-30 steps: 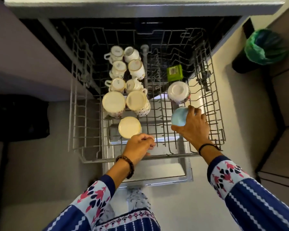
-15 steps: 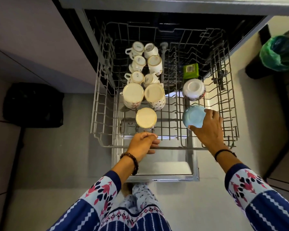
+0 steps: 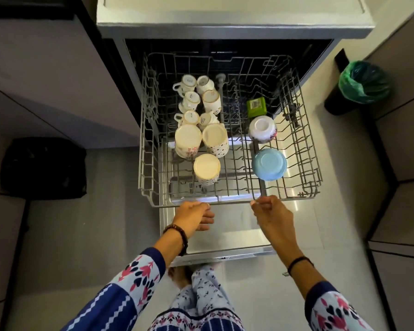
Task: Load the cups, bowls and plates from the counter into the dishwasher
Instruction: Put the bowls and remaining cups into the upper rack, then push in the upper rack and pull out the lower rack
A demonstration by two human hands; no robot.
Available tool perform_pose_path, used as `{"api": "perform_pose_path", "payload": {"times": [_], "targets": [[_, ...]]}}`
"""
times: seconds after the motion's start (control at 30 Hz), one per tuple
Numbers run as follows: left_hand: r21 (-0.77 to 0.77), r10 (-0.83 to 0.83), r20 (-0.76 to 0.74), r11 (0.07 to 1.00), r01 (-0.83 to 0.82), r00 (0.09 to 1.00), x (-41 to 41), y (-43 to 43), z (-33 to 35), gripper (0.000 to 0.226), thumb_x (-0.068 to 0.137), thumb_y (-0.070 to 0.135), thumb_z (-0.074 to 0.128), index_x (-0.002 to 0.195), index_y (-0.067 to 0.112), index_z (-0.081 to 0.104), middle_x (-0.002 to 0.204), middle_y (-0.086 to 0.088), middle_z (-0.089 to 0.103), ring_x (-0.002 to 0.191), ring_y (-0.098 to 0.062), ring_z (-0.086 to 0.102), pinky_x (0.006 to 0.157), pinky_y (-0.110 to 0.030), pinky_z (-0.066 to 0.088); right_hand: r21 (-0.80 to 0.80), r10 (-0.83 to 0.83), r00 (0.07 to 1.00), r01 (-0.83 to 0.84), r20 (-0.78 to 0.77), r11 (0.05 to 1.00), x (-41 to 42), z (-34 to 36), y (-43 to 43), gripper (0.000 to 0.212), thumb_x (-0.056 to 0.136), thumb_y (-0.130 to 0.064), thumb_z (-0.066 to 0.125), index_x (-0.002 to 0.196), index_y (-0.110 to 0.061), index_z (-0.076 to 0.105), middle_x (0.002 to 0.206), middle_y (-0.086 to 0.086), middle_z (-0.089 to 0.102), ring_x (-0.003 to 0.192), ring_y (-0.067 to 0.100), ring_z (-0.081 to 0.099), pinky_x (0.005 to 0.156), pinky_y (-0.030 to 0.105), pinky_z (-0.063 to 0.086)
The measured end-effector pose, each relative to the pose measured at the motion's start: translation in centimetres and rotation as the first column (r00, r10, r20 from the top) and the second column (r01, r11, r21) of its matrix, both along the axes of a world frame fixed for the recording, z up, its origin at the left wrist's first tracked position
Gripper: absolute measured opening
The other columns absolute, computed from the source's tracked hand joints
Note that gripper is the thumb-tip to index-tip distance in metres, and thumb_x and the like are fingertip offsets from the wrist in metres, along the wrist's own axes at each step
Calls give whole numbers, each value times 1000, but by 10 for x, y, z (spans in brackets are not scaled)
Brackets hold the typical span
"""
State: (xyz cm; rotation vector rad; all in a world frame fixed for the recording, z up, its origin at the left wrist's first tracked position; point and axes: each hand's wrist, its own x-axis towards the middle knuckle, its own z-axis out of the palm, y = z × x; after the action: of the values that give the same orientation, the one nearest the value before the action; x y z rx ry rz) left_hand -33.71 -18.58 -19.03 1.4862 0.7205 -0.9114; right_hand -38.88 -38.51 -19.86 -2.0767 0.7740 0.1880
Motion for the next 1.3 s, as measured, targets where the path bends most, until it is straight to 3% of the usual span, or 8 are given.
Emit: {"api": "perform_pose_path", "payload": {"times": [0.07,0.13,0.23,0.4,0.53,0.8,1.13,1.3], "targets": [[-66,142,-89,987,-148,986,1,-2,1,20,97,12,53,107,-4,60,92,-18,68,72,-24,67,59,-29,58,180,-92,993,105,-77,978,1,-2,8,27,93,-28,70,110,-8,61,100,9,72,87,21,72,79,37,61],[-111,232,-139,962,-248,963,0,-5,4,22,98,13,52,107,-6,57,100,-23,66,77,-26,67,58,-29,58,404,-219,965,260,-146,877,6,-2,13,34,93,-23,71,118,-3,59,107,12,71,92,24,73,76,34,61],[-153,310,-174,929,-337,935,-4,-7,6,21,99,15,51,109,-2,55,107,-23,64,83,-27,67,64,-31,57,545,-374,906,420,-200,726,13,-2,16,40,92,-17,71,125,1,57,114,18,69,98,28,73,73,28,61],[-182,443,-212,858,-480,871,-6,-6,9,18,97,11,51,111,-1,56,106,-22,64,95,-29,64,74,-33,56,599,-470,833,543,-292,589,19,5,14,26,95,-4,64,118,7,60,114,23,68,103,32,69,83,34,57],[-226,515,-258,790,-569,817,-2,-2,10,9,97,10,51,100,2,56,109,-26,60,90,-30,64,80,-35,55,625,-518,784,602,-343,497,25,5,10,31,93,1,63,122,11,57,116,26,67,102,35,70,80,33,58],[-232,595,-349,694,-682,724,15,-4,11,12,90,11,60,100,8,55,116,-31,55,109,-40,61,84,-39,55,655,-551,678,701,-488,283,38,9,-1,26,94,-1,63,118,7,59,123,28,58,110,39,65,99,42,54],[-314,653,-217,657,-685,725,68,-13,2,15,95,16,55,105,6,57,118,-30,57,110,-40,62,88,-39,54,737,-494,726,638,-478,224,101,6,-15,28,94,0,60,121,7,55,128,32,57,117,45,61,104,46,50],[-430,702,-97,609,-666,705,96,-21,-13,23,100,22,48,113,5,57,118,-28,60,110,-38,62,92,-40,52,811,-443,789,550,-426,200,145,2,-24,40,97,-2,56,136,6,51,130,32,58,119,43,60,82,45,59]]}}
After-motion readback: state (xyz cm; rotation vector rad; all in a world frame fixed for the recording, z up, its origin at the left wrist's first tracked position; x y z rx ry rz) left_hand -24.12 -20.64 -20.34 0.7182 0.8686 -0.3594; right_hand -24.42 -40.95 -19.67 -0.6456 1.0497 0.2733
